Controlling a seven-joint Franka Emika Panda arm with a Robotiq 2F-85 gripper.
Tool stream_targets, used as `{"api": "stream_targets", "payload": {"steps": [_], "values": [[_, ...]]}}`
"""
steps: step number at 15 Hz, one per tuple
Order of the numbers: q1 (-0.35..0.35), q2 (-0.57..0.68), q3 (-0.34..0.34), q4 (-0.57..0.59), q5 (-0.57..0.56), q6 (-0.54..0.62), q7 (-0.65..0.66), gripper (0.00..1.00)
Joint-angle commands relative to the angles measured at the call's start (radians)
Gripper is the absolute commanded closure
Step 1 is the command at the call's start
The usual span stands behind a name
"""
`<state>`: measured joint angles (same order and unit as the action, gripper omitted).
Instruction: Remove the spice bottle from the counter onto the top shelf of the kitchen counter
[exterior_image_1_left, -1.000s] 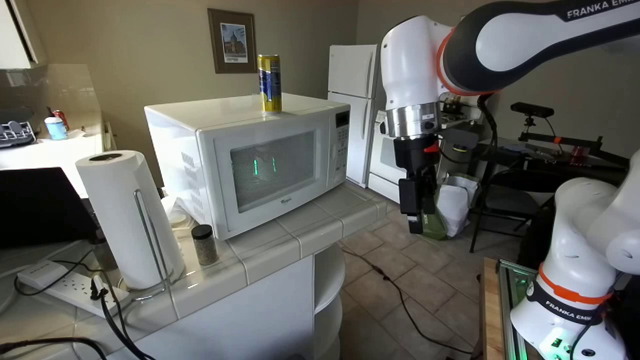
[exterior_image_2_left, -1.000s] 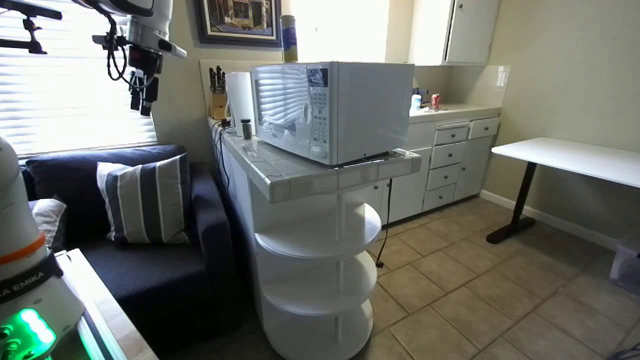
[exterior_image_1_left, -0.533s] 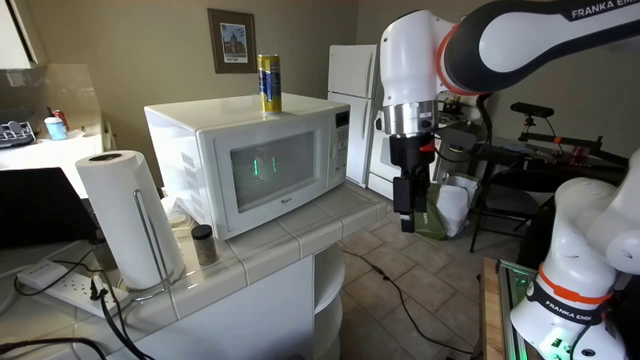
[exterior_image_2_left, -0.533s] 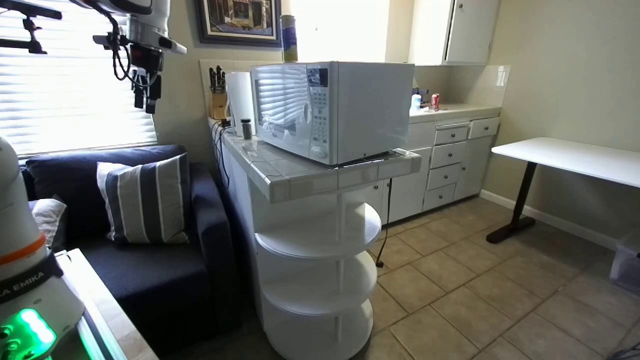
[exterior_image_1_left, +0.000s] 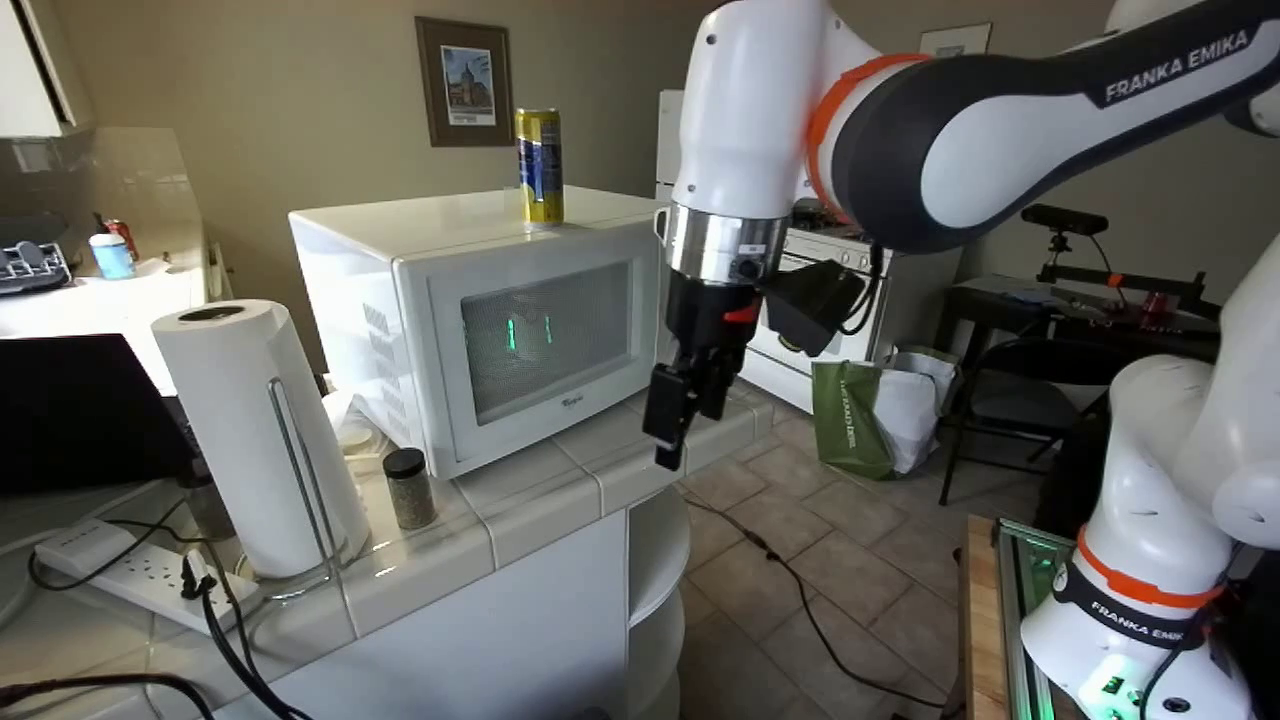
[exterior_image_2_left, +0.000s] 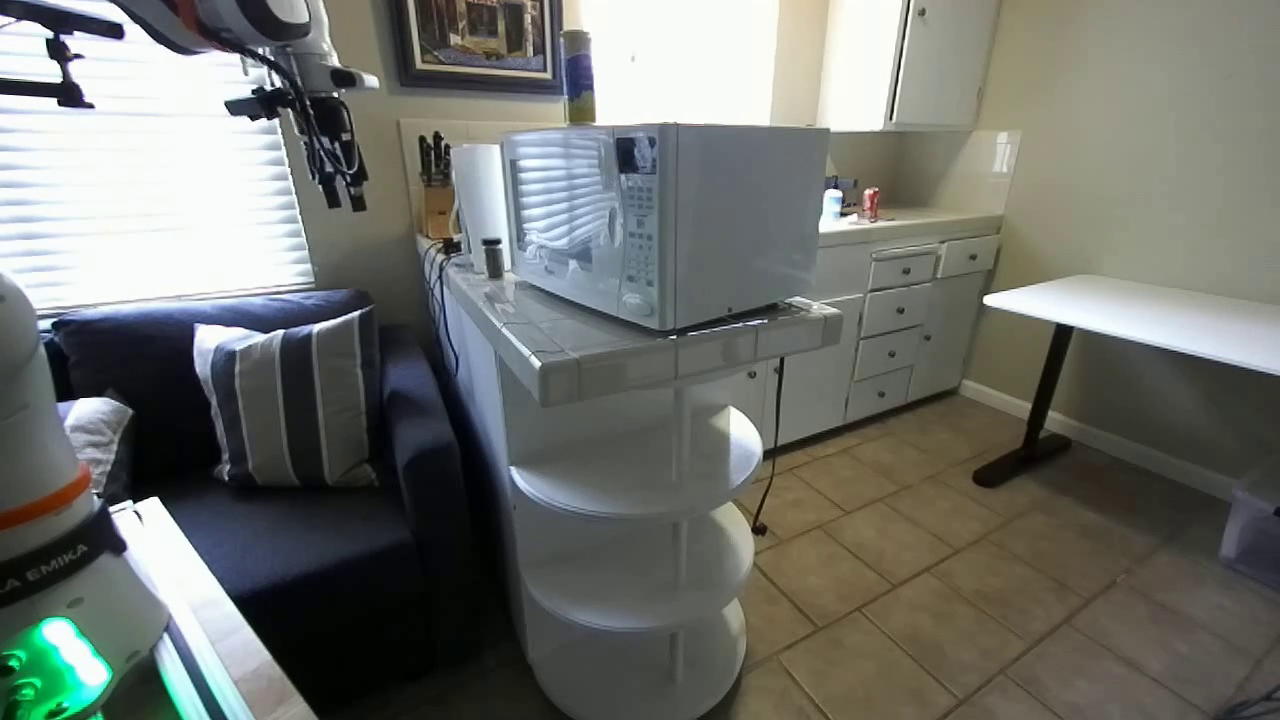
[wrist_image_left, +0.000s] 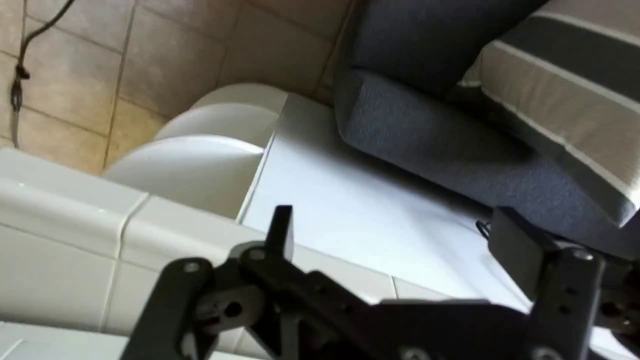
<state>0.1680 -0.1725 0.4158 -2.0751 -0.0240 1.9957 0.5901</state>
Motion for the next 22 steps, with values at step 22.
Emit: {"api": "stream_targets", "payload": {"steps": [22], "values": [[0.308, 0.682, -0.303, 0.611, -0.38, 0.235, 0.446, 0.0]]}}
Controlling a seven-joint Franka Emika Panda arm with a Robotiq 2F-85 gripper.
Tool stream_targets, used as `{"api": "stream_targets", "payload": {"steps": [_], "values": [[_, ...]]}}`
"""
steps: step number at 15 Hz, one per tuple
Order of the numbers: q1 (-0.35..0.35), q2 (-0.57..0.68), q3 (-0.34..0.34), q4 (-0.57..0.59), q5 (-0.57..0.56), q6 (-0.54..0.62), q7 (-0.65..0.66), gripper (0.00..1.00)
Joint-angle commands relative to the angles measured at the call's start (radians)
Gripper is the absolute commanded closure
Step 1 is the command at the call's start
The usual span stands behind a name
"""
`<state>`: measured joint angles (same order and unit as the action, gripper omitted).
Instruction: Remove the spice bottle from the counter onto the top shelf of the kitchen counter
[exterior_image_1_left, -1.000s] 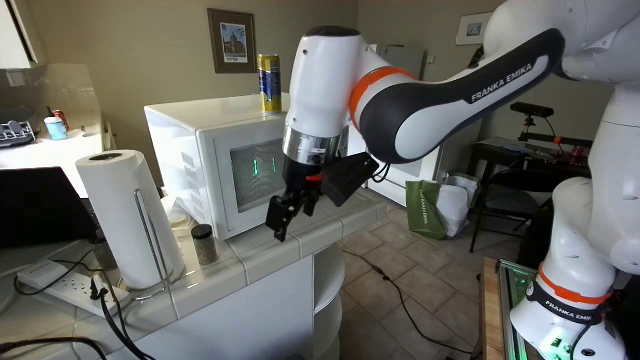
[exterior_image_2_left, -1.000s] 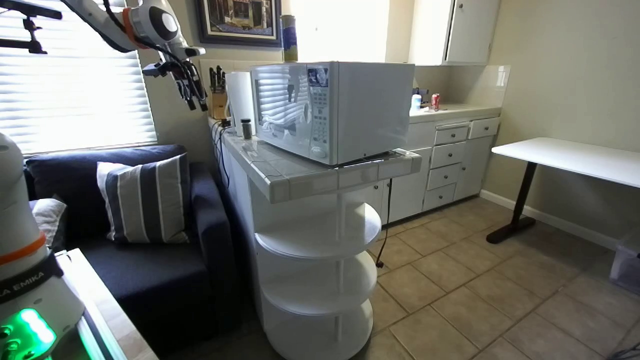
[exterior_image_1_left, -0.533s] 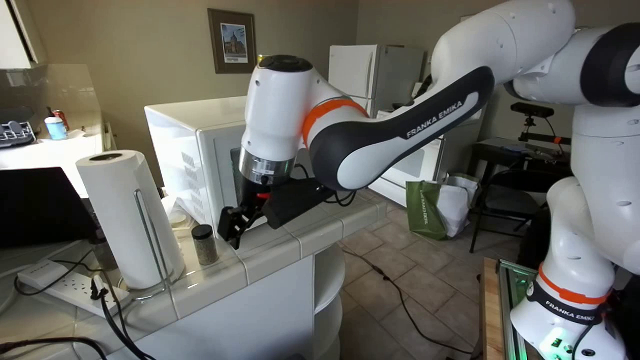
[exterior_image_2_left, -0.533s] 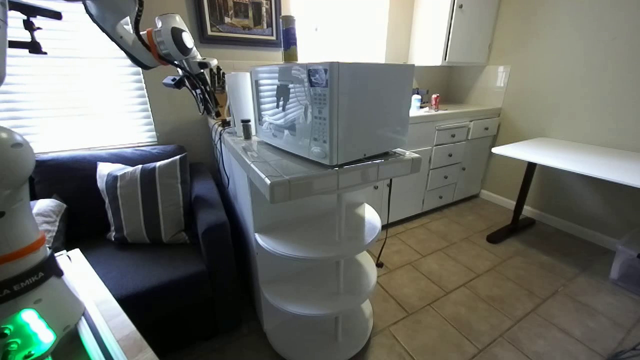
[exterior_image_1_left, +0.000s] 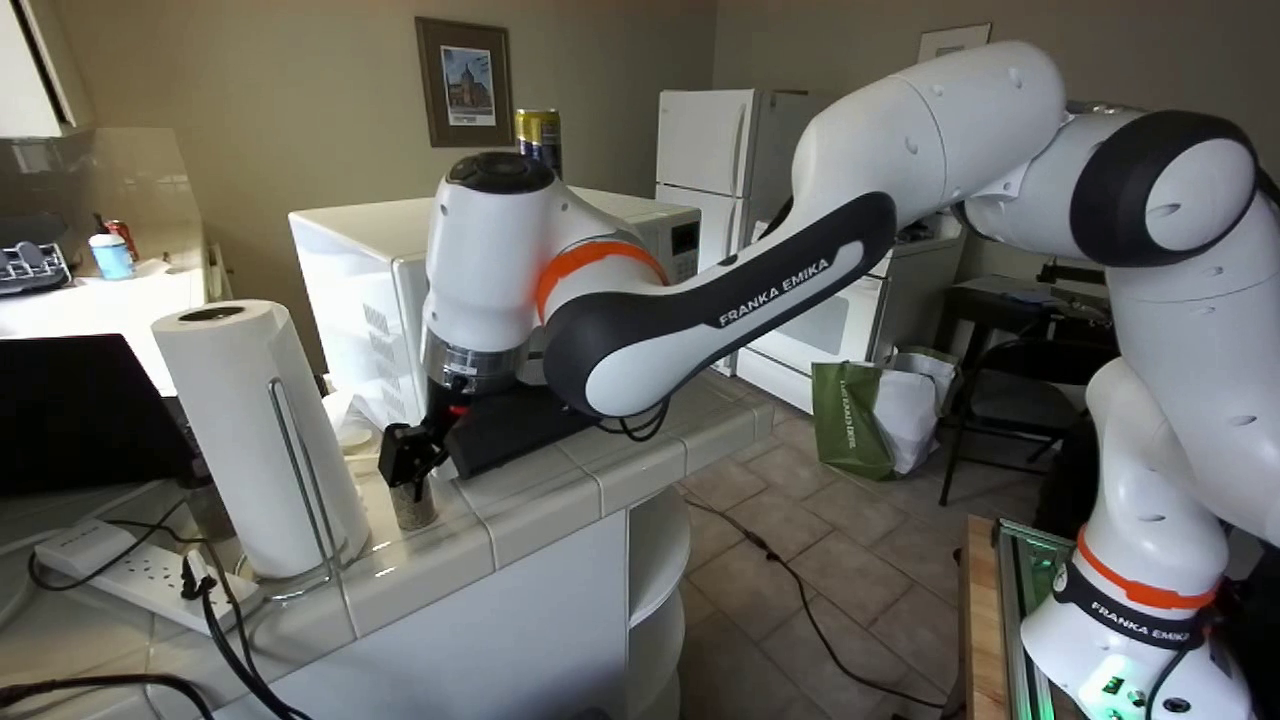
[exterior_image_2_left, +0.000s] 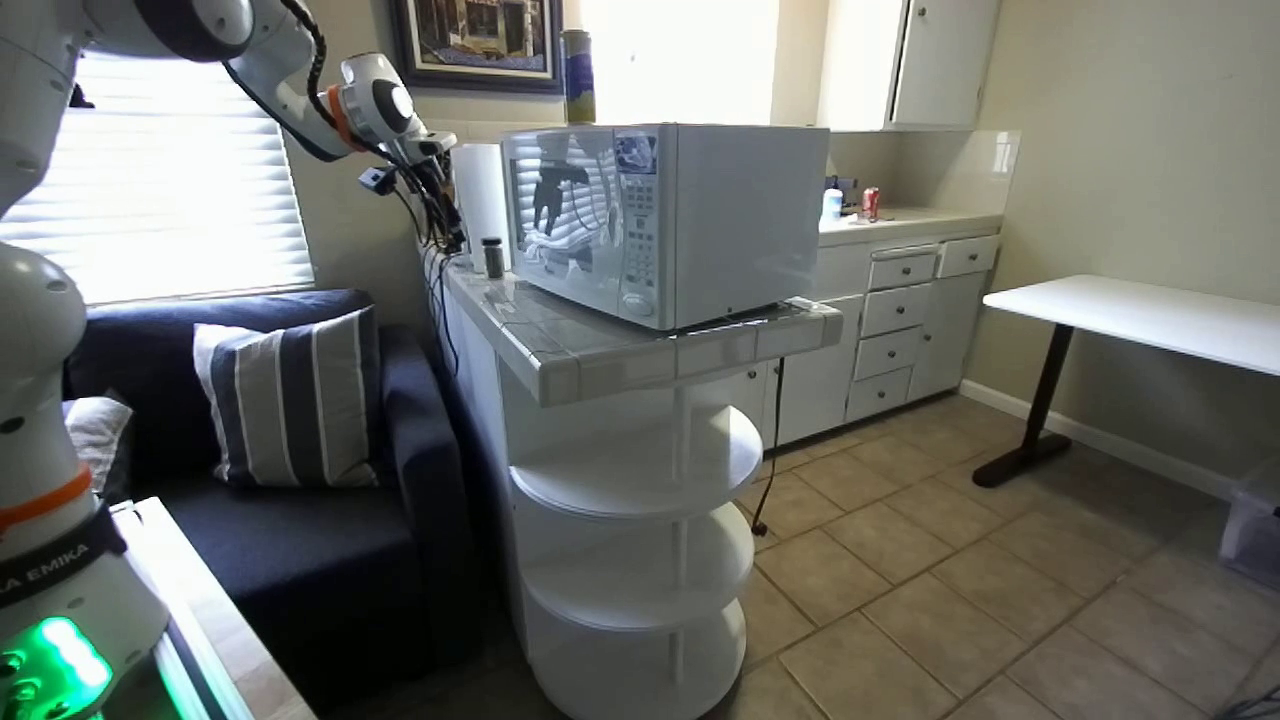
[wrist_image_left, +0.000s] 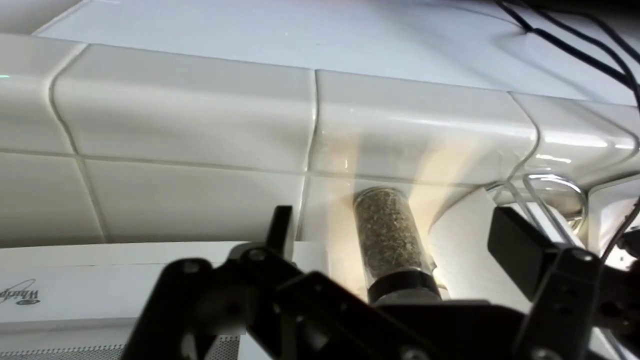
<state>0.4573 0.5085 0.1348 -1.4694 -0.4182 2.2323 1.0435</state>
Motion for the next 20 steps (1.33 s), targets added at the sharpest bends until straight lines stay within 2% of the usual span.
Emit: {"api": "stream_targets", "payload": {"steps": [1, 8, 9, 20], "values": [[0.024, 0.017, -0.027, 0.021, 0.015, -0.001, -0.014, 0.0], [0.031, 0.04, -0.033, 0.054, 0.016, -0.004, -0.019, 0.0], [0.019, 0.054, -0.025, 0.064, 0.035, 0.03, -0.028, 0.0], [0.052, 0.139, -0.109, 0.133, -0.008, 0.125, 0.015, 0.0]]}}
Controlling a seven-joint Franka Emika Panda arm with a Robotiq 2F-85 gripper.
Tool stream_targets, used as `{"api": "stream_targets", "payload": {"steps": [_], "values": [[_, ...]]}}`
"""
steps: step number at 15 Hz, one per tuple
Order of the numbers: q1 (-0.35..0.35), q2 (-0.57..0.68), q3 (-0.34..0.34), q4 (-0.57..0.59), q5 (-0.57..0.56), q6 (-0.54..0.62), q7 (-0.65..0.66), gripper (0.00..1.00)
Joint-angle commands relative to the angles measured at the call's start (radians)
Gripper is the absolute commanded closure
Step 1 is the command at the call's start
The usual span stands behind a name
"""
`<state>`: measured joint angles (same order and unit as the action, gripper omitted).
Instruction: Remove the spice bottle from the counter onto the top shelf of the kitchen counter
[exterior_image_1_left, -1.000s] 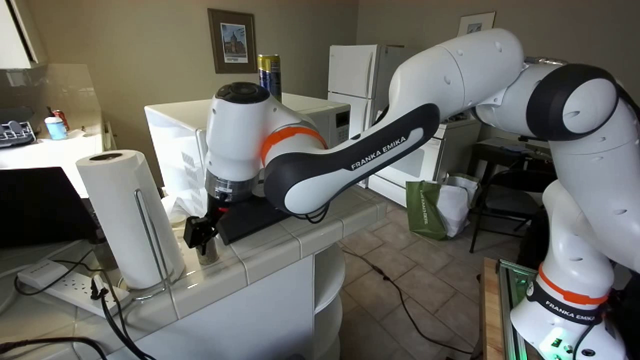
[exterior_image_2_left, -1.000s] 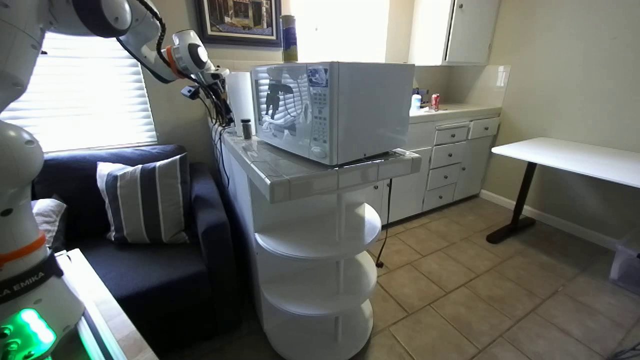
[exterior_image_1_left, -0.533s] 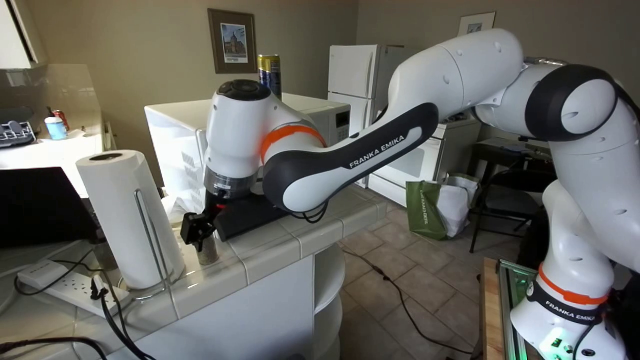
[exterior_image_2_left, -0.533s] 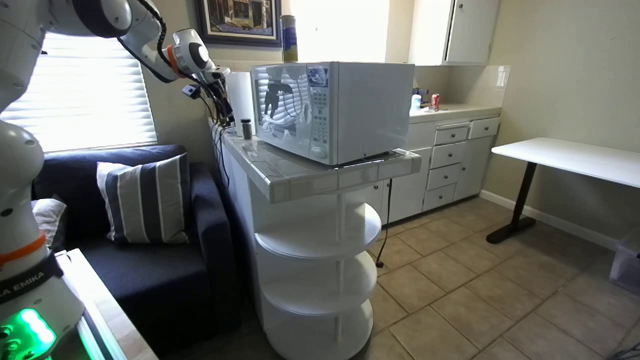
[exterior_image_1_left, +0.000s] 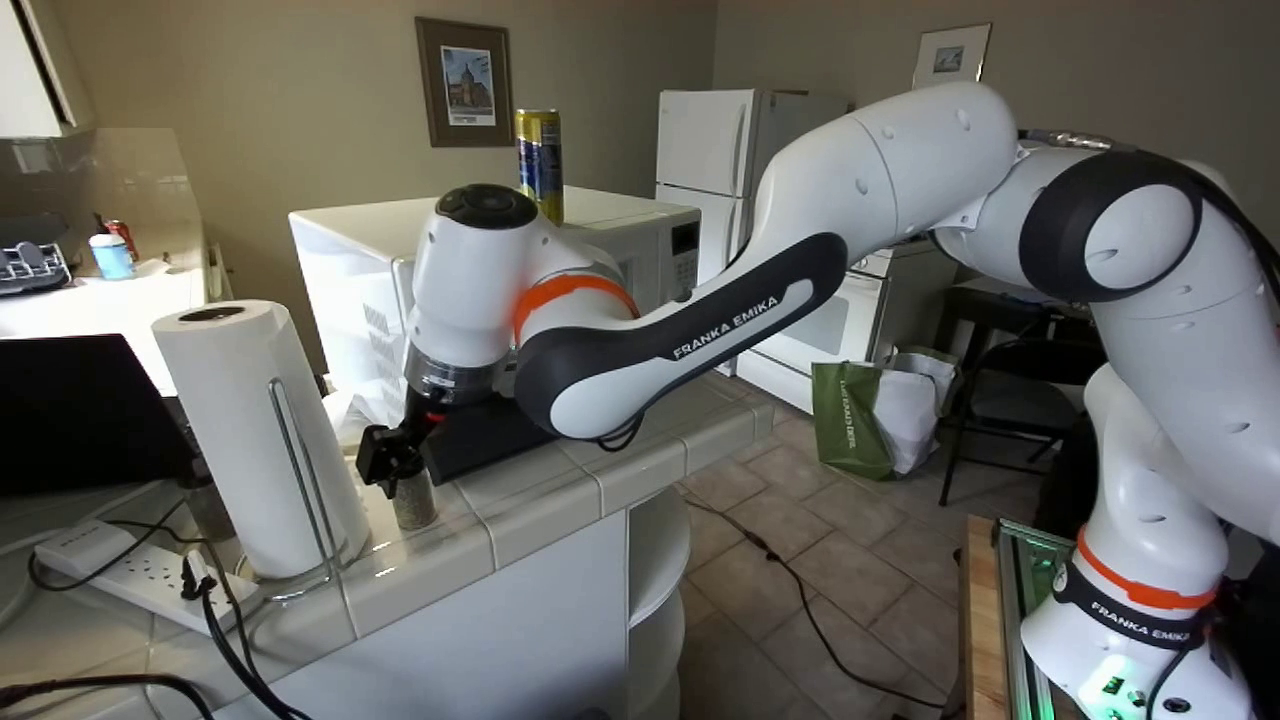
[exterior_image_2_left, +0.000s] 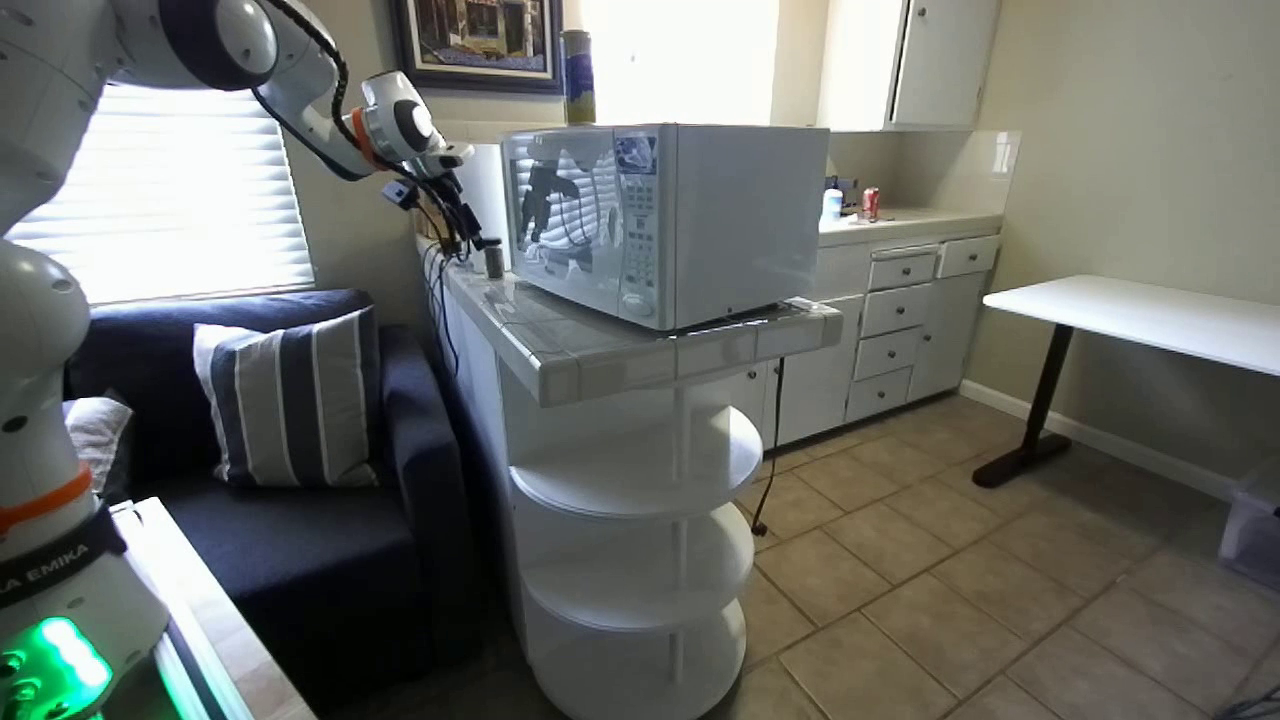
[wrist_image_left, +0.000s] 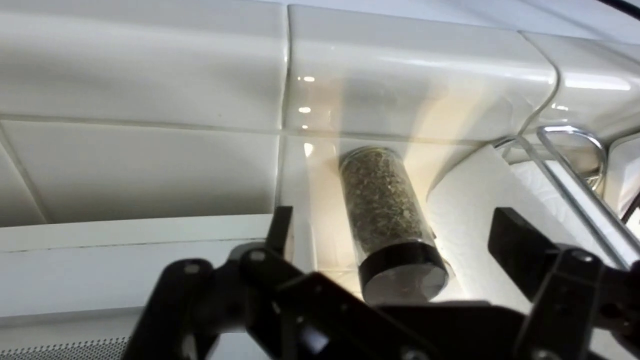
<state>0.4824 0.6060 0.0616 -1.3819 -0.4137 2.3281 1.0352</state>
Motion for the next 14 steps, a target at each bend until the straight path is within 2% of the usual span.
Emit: {"api": "stream_targets", "payload": {"steps": [1, 4, 8, 9, 11, 12, 14], "values": [[0.032, 0.049, -0.045, 0.054, -0.015, 0.036, 0.026, 0.0], [0.044, 0.067, -0.063, 0.075, -0.014, 0.045, 0.029, 0.01], [0.059, 0.09, -0.082, 0.107, -0.013, 0.036, 0.035, 0.32], [0.055, 0.092, -0.077, 0.107, -0.023, 0.035, 0.043, 0.36], [0.06, 0.101, -0.086, 0.115, -0.027, 0.033, 0.051, 0.39], [0.061, 0.104, -0.088, 0.118, -0.028, 0.032, 0.055, 0.33], [0.065, 0.11, -0.095, 0.124, -0.031, 0.03, 0.06, 0.28]]}}
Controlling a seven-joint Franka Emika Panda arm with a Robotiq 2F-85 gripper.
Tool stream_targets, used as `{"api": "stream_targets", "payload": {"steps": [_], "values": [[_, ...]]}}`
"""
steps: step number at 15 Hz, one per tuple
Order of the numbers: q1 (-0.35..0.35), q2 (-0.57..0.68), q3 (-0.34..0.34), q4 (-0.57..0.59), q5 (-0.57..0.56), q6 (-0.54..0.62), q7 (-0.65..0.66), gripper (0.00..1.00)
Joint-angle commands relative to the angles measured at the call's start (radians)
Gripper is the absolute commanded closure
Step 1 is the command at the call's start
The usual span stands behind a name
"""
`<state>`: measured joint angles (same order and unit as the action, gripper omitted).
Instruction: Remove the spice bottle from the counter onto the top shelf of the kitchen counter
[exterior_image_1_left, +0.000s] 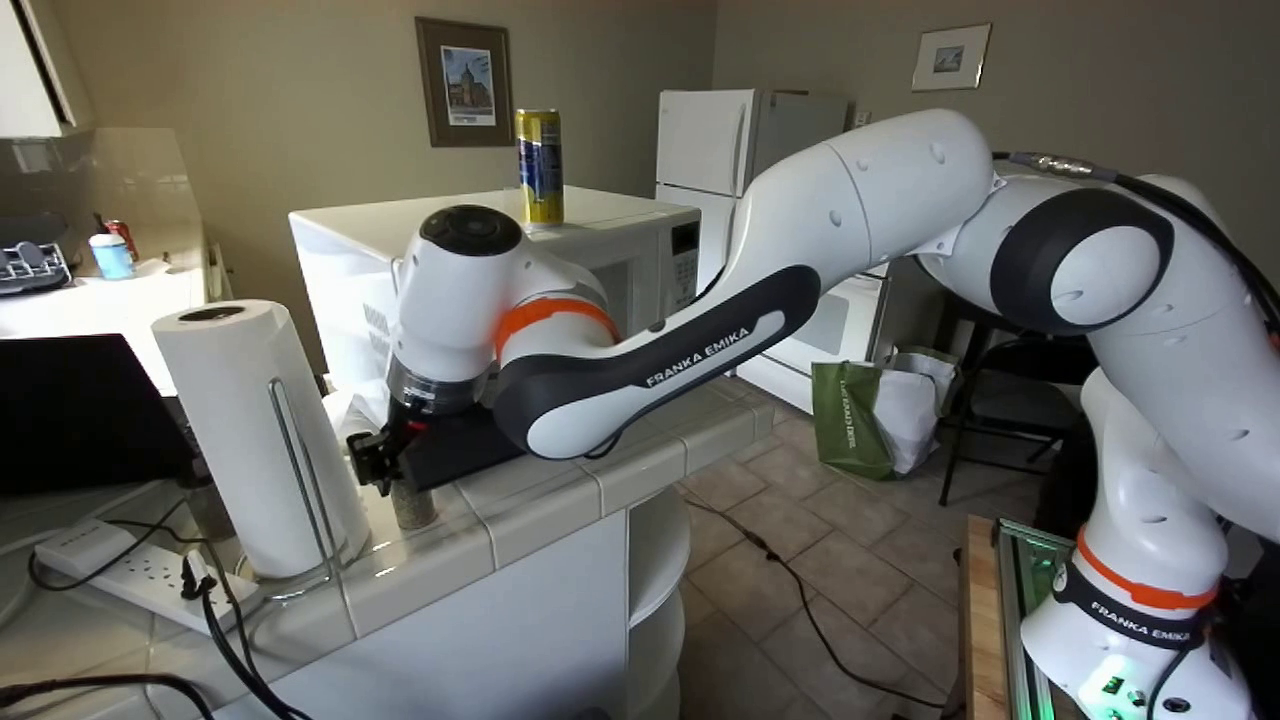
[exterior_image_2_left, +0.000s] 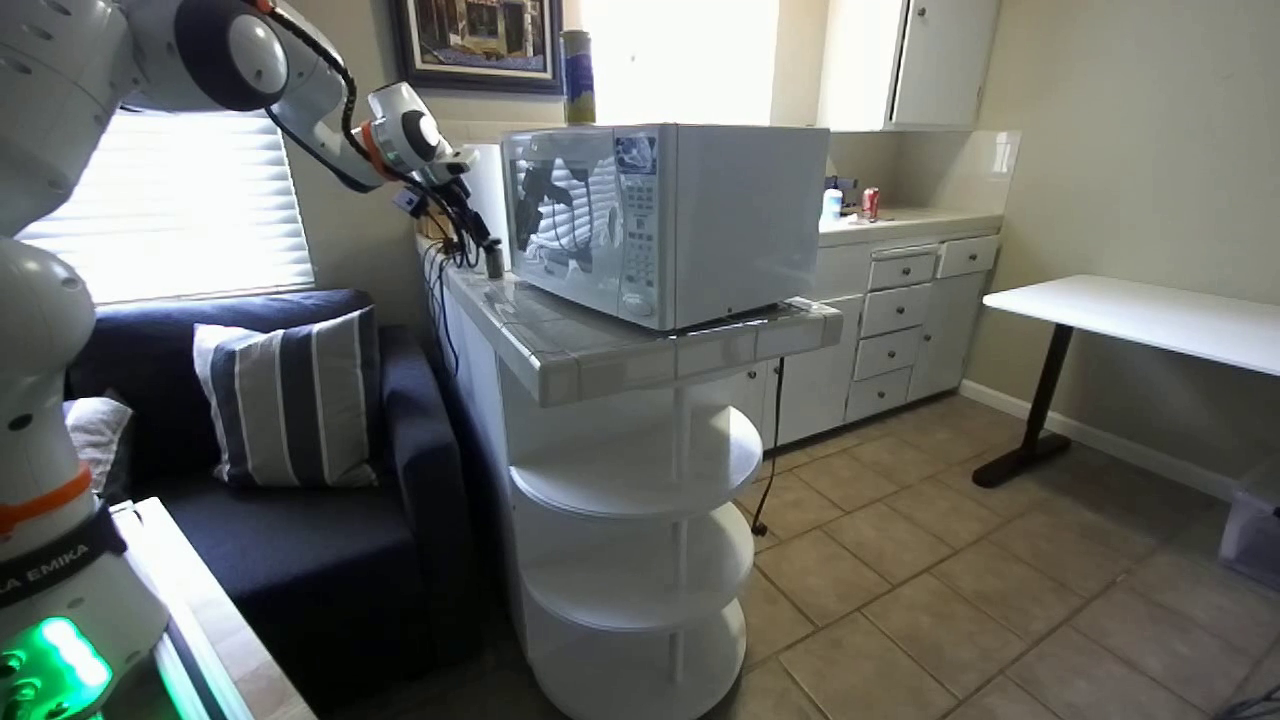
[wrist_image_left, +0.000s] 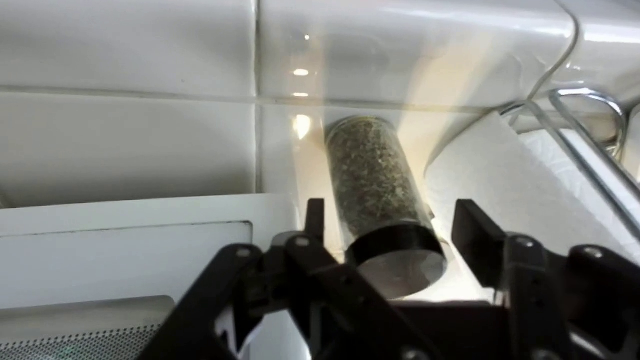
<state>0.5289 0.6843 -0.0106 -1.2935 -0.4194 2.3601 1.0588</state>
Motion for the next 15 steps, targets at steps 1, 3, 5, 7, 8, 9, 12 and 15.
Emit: {"api": "stream_targets", "payload": {"steps": [1, 3, 5, 7, 8, 9, 12, 15], "values": [[0.02, 0.035, -0.026, 0.04, -0.026, -0.004, 0.037, 0.3], [0.023, 0.042, -0.032, 0.047, -0.029, -0.004, 0.039, 0.31], [0.028, 0.047, -0.041, 0.052, -0.034, -0.004, 0.042, 0.33], [0.033, 0.052, -0.05, 0.057, -0.041, 0.001, 0.048, 0.37], [0.035, 0.054, -0.054, 0.059, -0.045, 0.002, 0.051, 0.38], [0.037, 0.057, -0.057, 0.063, -0.051, 0.005, 0.053, 0.38], [0.043, 0.065, -0.064, 0.073, -0.056, 0.003, 0.054, 0.45], [0.05, 0.068, -0.071, 0.074, -0.059, 0.001, 0.056, 0.71]]}}
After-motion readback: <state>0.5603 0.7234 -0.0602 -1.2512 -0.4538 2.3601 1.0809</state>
